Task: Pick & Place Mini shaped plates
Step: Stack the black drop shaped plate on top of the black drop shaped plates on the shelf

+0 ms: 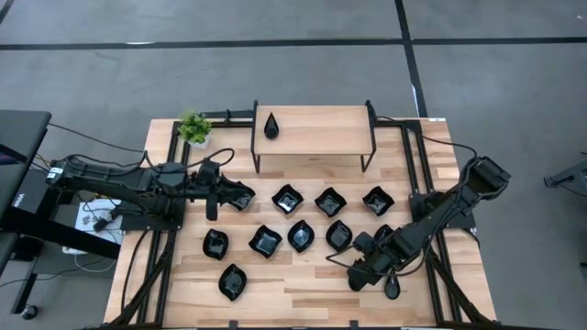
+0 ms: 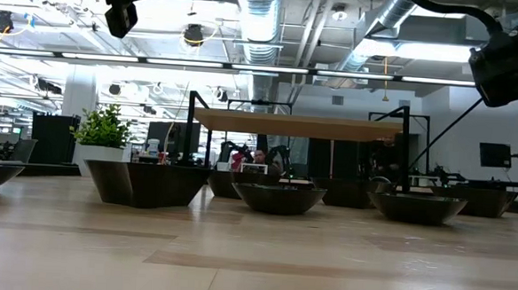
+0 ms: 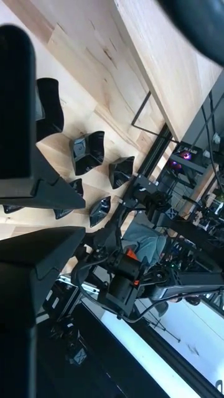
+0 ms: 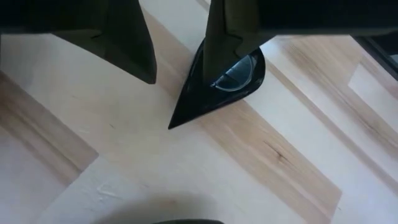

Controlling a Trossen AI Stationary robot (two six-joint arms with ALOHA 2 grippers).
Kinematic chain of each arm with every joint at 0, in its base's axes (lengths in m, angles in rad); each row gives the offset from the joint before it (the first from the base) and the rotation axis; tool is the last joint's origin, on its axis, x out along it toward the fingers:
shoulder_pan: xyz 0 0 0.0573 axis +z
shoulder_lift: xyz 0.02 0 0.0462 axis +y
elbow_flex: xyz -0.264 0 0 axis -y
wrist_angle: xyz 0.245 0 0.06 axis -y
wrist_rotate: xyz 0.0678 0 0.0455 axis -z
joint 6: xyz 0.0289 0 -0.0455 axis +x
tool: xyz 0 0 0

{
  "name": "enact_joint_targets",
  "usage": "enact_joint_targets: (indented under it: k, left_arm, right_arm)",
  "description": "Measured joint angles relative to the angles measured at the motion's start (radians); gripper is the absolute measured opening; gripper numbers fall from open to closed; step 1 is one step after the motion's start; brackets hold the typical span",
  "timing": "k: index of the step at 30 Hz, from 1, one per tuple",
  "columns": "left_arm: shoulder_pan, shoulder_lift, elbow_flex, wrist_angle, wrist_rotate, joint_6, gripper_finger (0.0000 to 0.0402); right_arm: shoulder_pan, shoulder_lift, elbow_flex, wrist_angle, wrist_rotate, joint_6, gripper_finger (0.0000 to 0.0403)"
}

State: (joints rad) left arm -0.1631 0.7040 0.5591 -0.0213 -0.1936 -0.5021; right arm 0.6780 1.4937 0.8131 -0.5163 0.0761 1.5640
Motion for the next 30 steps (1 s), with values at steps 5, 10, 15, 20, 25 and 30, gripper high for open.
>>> enact_joint_targets:
  k: [5, 10, 15, 20, 25, 30]
  left_arm:
    - [0.0, 0.0, 0.0, 0.0, 0.0, 0.0, 0.0057]
    - [0.0, 0.0, 0.0, 0.0, 0.0, 0.0, 0.0057]
    - [0.0, 0.0, 0.001, 0.0, 0.0, 0.0, 0.0057]
    - [0.0, 0.0, 0.001, 0.0, 0.0, 0.0, 0.0057]
    - [0.0, 0.0, 0.001, 0.0, 0.0, 0.0, 0.0057]
    - [0.0, 0.0, 0.001, 0.0, 0.0, 0.0, 0.0057]
  right_arm:
    - [0.003, 0.0, 0.0, 0.0, 0.003, 0.001, 0.0136]
    - [0.007, 0.041, 0.0, 0.017, 0.002, 0.007, 0.0141]
    - [0.012, 0.084, 0.0, 0.061, 0.002, 0.013, 0.0139]
    - [0.016, 0.083, 0.0, 0.055, 0.004, 0.015, 0.013]
    - [0.023, 0.08, 0.0, 0.056, 0.003, 0.015, 0.0118]
    - [0.022, 0.075, 0.0, 0.056, 0.002, 0.009, 0.0107]
